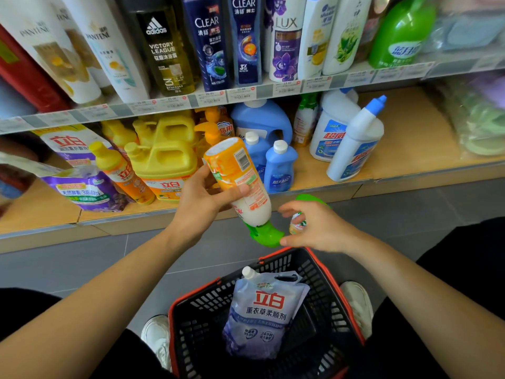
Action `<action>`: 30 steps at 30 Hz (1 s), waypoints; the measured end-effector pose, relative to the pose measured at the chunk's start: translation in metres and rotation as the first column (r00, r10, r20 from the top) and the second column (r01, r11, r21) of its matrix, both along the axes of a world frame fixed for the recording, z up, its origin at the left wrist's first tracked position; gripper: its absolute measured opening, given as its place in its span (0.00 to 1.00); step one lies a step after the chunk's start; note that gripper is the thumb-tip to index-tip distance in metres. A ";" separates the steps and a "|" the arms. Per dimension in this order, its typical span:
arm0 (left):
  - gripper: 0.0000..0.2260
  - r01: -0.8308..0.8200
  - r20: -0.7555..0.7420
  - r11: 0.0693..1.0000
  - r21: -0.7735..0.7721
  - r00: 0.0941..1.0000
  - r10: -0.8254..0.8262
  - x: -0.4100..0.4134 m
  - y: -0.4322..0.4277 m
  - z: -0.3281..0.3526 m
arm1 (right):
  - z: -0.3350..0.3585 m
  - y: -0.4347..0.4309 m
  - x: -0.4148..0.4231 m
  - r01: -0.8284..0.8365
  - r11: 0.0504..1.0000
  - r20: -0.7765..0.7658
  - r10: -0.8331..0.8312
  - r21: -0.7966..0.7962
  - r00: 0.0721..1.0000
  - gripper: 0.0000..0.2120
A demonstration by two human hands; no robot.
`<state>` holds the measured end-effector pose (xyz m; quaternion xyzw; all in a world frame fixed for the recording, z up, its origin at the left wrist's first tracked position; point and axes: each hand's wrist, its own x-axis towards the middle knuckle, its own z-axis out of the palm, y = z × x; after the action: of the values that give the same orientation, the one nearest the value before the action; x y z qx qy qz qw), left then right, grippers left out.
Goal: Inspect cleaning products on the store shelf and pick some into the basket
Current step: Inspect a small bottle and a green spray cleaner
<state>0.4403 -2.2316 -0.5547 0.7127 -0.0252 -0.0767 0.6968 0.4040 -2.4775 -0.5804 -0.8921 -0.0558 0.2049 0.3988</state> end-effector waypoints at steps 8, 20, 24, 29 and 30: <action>0.19 -0.136 -0.232 0.981 -0.136 0.967 0.102 0.005 -0.010 -0.015 | -0.010 -0.005 -0.013 -0.051 0.997 0.100 0.046 0.056 0.994 0.26; 0.19 0.118 -0.437 0.993 -0.018 0.892 -0.114 -0.010 -0.014 -0.046 | 0.017 -0.016 -0.002 0.287 0.881 0.306 -0.411 0.377 0.859 0.19; 0.09 0.250 -0.331 0.954 0.164 0.925 -0.186 -0.011 -0.018 -0.048 | 0.017 -0.025 0.012 0.276 0.948 0.363 -0.316 0.157 0.877 0.21; 0.04 0.278 -0.135 0.843 0.461 0.961 -0.243 -0.008 -0.019 -0.054 | -0.011 -0.013 0.025 0.190 0.978 0.306 -0.155 -0.086 0.939 0.21; 0.04 0.274 -0.106 0.812 0.516 0.961 -0.257 -0.007 -0.018 -0.053 | -0.019 -0.010 0.028 0.184 0.975 0.300 -0.139 -0.128 0.944 0.21</action>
<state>0.4329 -2.2499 -0.6079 0.8640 -0.0916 -0.1880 0.4580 0.4318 -2.4880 -0.5998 -0.9422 -0.0240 0.0427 0.3315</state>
